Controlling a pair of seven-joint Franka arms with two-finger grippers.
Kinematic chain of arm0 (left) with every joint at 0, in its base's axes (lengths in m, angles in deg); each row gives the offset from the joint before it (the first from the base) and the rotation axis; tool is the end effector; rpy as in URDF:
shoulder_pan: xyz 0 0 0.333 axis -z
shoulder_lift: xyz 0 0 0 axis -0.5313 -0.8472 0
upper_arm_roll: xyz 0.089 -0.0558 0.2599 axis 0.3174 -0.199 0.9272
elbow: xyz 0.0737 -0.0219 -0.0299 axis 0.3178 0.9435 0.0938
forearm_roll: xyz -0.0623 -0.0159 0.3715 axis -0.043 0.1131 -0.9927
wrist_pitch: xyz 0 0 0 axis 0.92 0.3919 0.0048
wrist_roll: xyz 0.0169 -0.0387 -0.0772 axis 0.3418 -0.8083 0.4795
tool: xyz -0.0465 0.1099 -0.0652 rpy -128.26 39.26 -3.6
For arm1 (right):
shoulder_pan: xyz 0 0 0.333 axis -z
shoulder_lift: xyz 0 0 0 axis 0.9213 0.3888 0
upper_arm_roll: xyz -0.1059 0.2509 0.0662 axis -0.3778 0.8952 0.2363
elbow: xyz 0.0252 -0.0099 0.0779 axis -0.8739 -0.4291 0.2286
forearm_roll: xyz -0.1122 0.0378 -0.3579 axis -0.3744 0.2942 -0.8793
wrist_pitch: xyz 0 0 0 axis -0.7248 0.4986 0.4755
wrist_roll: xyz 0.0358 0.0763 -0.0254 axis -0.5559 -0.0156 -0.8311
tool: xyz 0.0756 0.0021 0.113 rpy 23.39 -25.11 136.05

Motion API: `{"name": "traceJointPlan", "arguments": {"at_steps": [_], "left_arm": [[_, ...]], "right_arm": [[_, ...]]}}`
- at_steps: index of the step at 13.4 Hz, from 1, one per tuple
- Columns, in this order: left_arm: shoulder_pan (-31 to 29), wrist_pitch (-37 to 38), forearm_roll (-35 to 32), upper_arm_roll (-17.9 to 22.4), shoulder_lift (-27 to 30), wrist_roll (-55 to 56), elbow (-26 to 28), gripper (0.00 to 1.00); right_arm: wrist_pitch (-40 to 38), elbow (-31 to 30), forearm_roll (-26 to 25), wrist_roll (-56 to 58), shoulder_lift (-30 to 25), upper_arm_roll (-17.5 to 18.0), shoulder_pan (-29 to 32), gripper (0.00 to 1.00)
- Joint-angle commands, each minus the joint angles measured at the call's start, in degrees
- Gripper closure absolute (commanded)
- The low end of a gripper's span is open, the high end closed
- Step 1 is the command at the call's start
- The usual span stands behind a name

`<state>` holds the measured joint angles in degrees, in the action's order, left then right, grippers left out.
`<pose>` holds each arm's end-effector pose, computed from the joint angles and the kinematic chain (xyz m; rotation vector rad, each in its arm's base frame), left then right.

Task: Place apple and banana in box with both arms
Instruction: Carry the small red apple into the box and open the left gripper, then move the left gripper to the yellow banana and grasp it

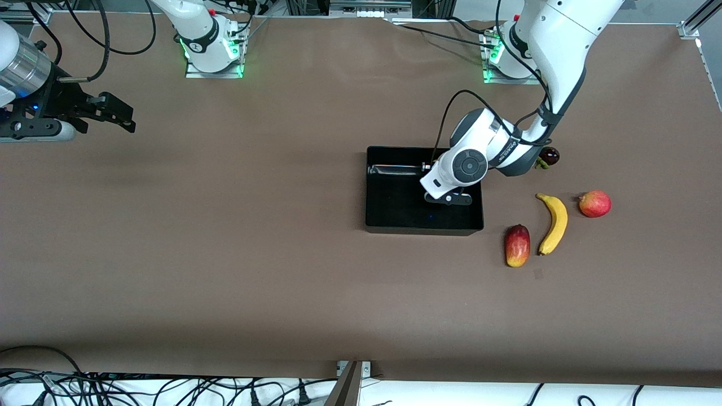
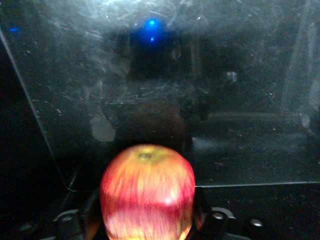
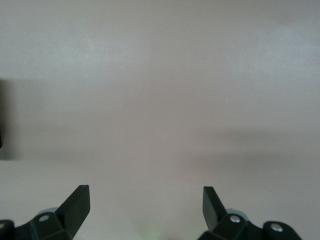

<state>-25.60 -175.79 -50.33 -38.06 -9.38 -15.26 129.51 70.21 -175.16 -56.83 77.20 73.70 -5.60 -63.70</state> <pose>0.4613 -0.2764 0.1452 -3.0790 0.0546 0.6191 0.5214 0.0460 0.5337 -3.1282 -0.0203 0.0792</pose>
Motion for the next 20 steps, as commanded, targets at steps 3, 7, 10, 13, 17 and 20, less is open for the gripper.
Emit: {"name": "traceJointPlan", "arguments": {"at_steps": [3,7,10,13,17,20], "left_arm": [[-2.17,14.71,-1.07,0.1,5.0,1.16,-9.41,0.0],[-9.02,27.87,-8.08,0.45,4.39,-5.12,-24.04,0.0],[-17.35,23.33,-11.27,0.54,0.89,-21.98,-23.88,0.0],[-23.79,13.93,-11.62,0.54,-4.47,-38.52,-23.17,0.0],[-27.21,2.15,-19.26,0.54,-5.89,-44.45,-16.69,0.0],[-30.66,-7.27,-19.44,0.54,-5.89,-44.98,-8.51,0.4]], "right_arm": [[-1.17,2.04,-1.65,0.52,0.78,0.79,1.33,0.0],[-0.83,2.3,-1.82,-0.18,0.87,0.61,0.97,0.0],[-1.61,2.3,-1.64,-0.09,0.69,0.78,0.8,0.0],[-1.7,2.74,-1.56,-0.09,0.69,0.96,0.71,0.0],[-1.7,2.74,-1.47,-0.09,0.78,0.96,0.71,0.0],[-1.7,2.74,-1.38,-0.18,0.78,0.96,0.71,0.0]]}}
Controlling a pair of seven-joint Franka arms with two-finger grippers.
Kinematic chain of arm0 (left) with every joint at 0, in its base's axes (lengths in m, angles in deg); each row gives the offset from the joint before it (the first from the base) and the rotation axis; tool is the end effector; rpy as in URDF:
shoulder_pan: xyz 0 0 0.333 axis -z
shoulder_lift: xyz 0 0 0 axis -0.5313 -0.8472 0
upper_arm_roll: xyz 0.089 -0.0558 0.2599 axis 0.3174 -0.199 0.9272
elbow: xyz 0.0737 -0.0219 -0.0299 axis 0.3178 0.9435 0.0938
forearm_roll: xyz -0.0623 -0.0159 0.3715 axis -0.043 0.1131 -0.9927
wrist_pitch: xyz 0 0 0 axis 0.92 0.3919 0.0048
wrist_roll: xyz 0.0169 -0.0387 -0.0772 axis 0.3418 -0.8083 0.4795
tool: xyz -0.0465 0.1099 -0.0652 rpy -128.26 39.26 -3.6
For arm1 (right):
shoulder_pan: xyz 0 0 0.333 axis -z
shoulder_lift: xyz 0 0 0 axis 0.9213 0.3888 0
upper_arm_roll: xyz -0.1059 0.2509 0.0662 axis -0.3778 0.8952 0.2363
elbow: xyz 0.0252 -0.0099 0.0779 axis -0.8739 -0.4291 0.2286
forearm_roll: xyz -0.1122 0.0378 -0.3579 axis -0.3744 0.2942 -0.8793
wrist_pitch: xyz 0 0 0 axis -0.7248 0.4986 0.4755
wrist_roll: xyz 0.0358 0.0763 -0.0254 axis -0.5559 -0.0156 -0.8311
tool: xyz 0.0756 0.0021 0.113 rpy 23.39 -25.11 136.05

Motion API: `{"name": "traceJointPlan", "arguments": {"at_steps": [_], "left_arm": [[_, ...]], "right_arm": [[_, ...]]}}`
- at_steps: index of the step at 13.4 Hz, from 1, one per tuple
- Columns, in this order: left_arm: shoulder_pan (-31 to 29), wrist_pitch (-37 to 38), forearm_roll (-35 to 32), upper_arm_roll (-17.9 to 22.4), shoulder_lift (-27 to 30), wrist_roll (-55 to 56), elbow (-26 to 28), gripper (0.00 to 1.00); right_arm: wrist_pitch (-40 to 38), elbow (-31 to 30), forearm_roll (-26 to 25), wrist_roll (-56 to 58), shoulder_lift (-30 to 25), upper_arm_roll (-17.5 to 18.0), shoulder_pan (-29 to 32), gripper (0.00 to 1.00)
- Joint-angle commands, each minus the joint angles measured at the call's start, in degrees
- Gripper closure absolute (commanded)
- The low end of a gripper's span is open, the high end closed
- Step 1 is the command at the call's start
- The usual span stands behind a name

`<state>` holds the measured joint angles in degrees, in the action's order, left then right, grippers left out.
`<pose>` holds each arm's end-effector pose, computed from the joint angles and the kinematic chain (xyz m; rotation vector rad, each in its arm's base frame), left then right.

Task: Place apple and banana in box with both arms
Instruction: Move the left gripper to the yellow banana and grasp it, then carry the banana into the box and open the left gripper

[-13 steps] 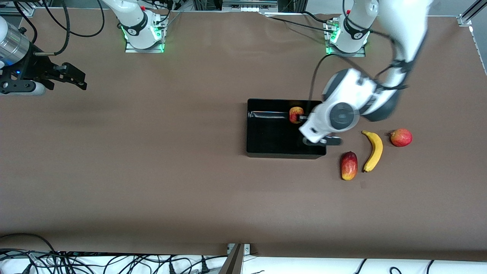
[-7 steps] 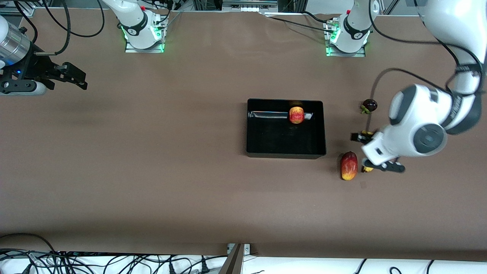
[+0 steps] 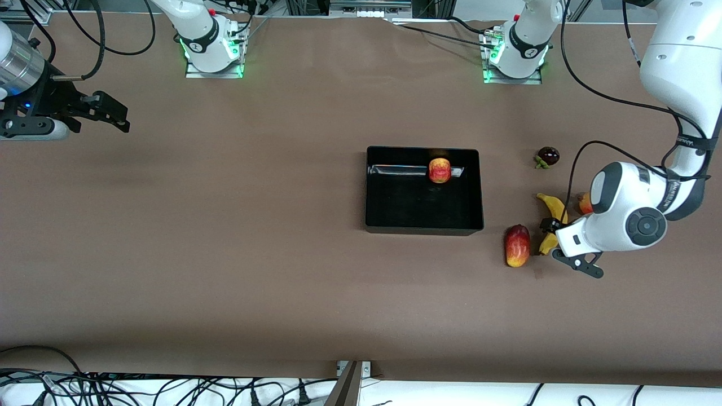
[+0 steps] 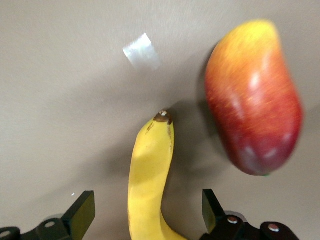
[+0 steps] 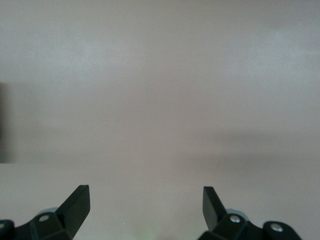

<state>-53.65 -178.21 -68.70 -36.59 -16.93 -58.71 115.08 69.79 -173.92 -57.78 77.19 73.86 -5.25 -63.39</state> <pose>0.6155 0.0237 0.1587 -3.0473 0.6806 0.2614 0.5228 0.0443 0.5415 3.1377 0.0225 -0.0596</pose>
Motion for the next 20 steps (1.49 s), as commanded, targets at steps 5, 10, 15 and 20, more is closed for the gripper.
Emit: {"name": "traceJointPlan", "arguments": {"at_steps": [5,10,15,20], "left_arm": [[-2.61,-1.72,-1.08,-1.27,2.63,-1.71,5.25,1.0],[-0.95,22.31,-0.02,-9.77,4.48,1.87,-11.24,1.0],[14.66,26.25,4.98,-13.23,2.82,28.74,-15.86,1.0],[26.47,17.03,4.46,-12.88,-2.54,46.1,-13.75,1.0]], "right_arm": [[-1.19,1.5,-0.43,-0.26,0.62,0.61,0.39,0.0],[-1.1,1.5,-0.43,-0.17,0.62,0.61,0.39,0.0],[-1.28,1.5,-0.35,-0.26,0.62,0.61,0.39,0.0],[-1.37,1.5,-0.35,-0.26,0.62,0.61,0.39,0.0]]}}
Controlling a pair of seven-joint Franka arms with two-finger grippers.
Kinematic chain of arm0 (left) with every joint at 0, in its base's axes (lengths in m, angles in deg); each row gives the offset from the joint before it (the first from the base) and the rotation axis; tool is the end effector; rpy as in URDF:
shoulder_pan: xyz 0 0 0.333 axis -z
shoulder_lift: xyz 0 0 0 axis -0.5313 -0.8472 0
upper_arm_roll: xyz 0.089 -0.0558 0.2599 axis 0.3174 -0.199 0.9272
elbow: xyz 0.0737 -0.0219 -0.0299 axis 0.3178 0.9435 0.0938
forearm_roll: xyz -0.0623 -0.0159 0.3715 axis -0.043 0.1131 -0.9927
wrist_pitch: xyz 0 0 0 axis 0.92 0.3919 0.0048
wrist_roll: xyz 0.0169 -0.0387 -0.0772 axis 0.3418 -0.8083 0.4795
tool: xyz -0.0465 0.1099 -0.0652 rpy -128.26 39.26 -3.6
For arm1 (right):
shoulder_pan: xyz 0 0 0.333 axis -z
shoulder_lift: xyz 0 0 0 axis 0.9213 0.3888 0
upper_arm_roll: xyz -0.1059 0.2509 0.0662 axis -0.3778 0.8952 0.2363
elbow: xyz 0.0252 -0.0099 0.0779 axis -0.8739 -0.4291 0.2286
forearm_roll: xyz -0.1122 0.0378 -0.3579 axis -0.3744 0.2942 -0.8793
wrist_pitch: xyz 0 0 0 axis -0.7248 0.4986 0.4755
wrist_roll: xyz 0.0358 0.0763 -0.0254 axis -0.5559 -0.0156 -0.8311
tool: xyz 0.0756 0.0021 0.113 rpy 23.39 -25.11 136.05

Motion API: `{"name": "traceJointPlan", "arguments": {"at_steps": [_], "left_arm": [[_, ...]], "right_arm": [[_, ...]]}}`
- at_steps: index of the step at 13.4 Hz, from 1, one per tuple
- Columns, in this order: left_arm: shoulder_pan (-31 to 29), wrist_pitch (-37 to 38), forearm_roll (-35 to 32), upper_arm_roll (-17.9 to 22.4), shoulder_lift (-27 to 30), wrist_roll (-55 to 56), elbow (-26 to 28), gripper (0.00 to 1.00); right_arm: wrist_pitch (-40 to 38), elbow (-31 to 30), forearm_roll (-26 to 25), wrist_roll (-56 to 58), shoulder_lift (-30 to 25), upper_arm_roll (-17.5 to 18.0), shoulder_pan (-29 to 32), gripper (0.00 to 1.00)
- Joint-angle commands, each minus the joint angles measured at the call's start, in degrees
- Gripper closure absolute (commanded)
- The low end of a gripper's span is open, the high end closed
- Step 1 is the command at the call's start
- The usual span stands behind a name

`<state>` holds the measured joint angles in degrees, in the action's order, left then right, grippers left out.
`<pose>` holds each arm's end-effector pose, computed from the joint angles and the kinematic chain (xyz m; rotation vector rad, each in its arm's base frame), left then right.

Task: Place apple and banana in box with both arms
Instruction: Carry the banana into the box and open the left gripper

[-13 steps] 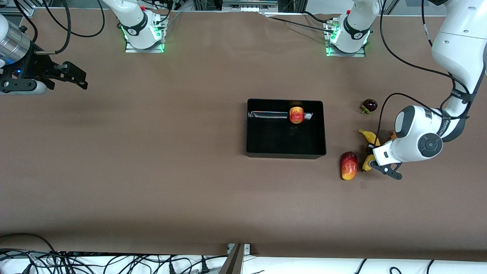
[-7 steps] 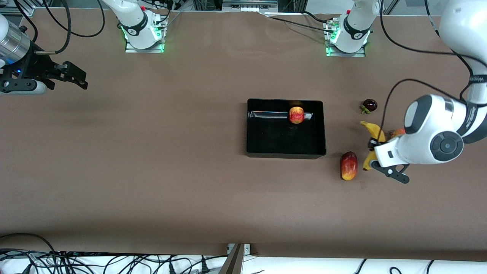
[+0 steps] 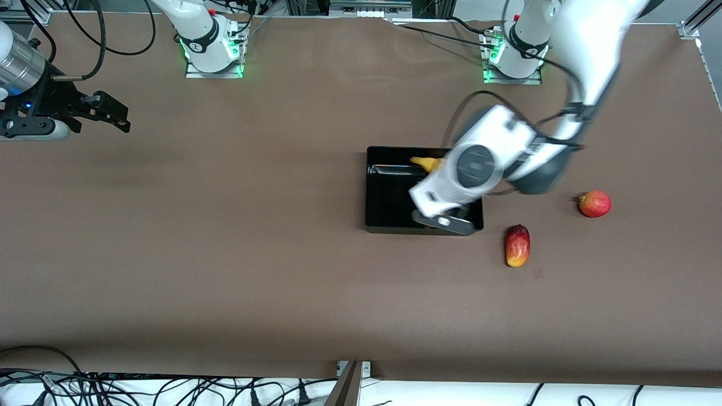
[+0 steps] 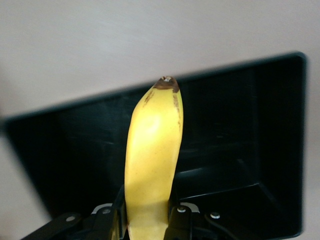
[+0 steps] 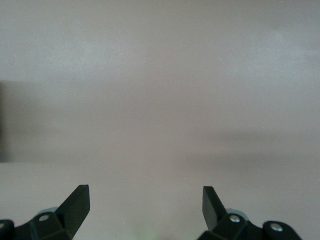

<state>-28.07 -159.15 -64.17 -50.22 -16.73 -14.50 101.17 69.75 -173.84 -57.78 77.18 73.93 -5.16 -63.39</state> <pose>0.5434 -0.3478 0.2724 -3.1026 0.3300 0.3554 0.5230 0.0451 0.5414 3.1377 0.0247 -0.0604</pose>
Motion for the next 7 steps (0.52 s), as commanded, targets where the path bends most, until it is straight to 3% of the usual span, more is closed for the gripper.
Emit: {"name": "traceJointPlan", "arguments": {"at_steps": [1,6,7], "left_arm": [[1.51,-3.87,-0.07,0.83,-3.54,3.29,1.47,1.0],[3.52,-11.0,-0.25,2.31,-7.32,5.85,5.44,0.99],[5.19,-11.36,-0.6,3.98,-7.5,6.64,5.44,0.89]], "right_arm": [[-1.24,1.43,-0.35,-0.25,0.55,0.52,0.4,0.0],[-1.33,1.43,-0.35,-0.33,0.55,0.52,0.4,0.0],[-1.24,1.43,-0.35,-0.25,0.55,0.52,0.4,0.0]]}}
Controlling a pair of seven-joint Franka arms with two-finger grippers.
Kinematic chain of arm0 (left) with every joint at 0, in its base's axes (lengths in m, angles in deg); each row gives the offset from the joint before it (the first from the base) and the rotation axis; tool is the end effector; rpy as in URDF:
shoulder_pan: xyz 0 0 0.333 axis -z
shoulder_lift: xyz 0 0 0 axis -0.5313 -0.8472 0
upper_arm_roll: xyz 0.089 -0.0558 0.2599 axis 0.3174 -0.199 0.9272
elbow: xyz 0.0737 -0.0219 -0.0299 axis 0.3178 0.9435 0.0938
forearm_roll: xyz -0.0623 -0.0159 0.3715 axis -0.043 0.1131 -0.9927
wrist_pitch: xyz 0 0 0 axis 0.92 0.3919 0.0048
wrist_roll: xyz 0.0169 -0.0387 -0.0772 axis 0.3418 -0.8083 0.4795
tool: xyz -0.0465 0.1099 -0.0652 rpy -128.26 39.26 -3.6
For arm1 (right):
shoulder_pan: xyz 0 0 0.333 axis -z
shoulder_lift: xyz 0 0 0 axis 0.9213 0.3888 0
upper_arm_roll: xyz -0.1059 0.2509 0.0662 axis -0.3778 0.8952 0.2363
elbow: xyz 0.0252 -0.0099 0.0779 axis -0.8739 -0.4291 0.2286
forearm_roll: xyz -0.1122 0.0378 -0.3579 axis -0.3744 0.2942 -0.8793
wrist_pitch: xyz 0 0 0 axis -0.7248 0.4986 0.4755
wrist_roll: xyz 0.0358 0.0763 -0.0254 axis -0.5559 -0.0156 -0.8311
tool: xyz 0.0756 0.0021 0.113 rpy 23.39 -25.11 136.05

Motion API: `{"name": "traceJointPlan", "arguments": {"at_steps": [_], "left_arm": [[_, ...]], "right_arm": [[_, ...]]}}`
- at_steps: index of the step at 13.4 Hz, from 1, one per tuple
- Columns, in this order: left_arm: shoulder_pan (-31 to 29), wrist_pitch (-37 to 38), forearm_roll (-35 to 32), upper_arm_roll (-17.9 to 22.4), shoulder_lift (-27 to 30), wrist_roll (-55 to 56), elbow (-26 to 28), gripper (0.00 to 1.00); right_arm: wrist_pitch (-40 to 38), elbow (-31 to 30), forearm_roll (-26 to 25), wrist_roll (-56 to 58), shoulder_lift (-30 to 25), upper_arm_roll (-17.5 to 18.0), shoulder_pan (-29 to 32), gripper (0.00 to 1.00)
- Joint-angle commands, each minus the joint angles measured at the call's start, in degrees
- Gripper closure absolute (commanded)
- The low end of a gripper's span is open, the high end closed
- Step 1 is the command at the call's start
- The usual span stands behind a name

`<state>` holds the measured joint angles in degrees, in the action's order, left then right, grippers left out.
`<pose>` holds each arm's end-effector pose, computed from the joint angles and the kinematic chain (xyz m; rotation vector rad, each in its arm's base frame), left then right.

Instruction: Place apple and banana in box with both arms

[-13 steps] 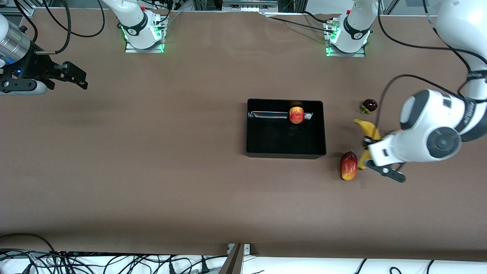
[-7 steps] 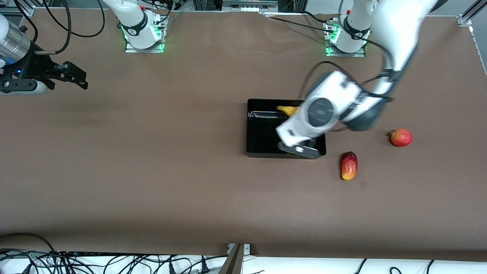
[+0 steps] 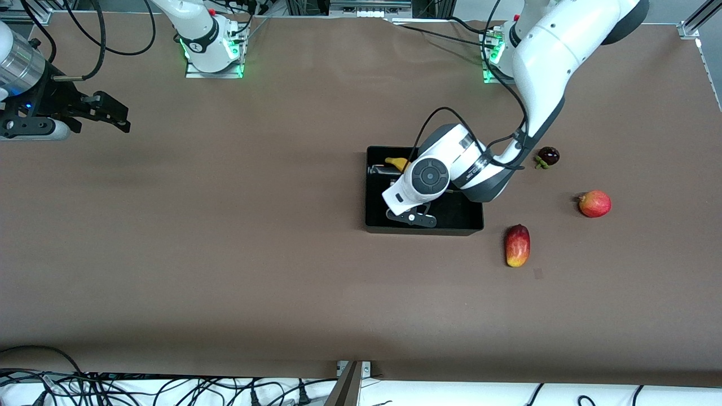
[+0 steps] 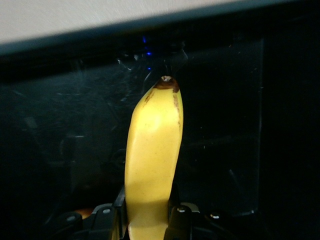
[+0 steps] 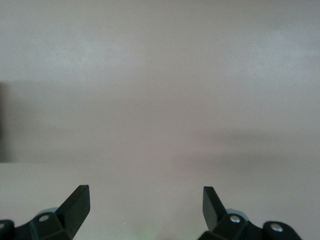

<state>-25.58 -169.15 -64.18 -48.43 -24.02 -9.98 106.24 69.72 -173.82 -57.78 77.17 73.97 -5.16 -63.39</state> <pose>0.5145 -0.3691 0.1715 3.0716 -0.2527 -0.4465 0.5231 0.0451 0.5412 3.1377 0.0244 -0.0617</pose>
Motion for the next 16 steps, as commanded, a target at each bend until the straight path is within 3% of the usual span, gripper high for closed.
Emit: {"name": "traceJointPlan", "arguments": {"at_steps": [1,3,5,8,11,15,16], "left_arm": [[4.02,-1.36,-0.58,3.43,-0.21,3.17,0.11,0.64],[3.25,-0.57,-0.58,3.62,0.58,4.15,-0.25,0.0],[1.41,2.4,0.03,3.53,5.21,4.5,-0.77,0.0],[-4.82,12.75,0.47,3.18,16.36,3.62,-2.96,0.0],[-7.65,24.45,0.56,2.91,20.53,1.35,-9.28,0.0],[-17.83,32.21,8.62,4.05,21.4,-21.72,-16.76,0.0],[-17.33,32.56,10.3,8.06,24.37,-25.78,-16.25,0.0]], "right_arm": [[-1.21,1.4,-0.35,-0.33,0.43,0.52,0.4,0.0],[-1.21,1.4,-0.35,-0.33,0.51,0.52,0.4,0.0],[-1.21,1.4,-0.35,-0.33,0.51,0.52,0.4,0.0],[-1.21,1.4,-0.35,-0.33,0.51,0.52,0.4,0.0],[-1.21,1.4,-0.26,-0.24,0.51,0.52,0.4,0.0],[-0.86,1.4,-0.35,-0.24,0.51,0.52,0.4,0.0],[-0.68,1.4,-0.35,-0.24,0.51,0.52,0.4,0.0]]}}
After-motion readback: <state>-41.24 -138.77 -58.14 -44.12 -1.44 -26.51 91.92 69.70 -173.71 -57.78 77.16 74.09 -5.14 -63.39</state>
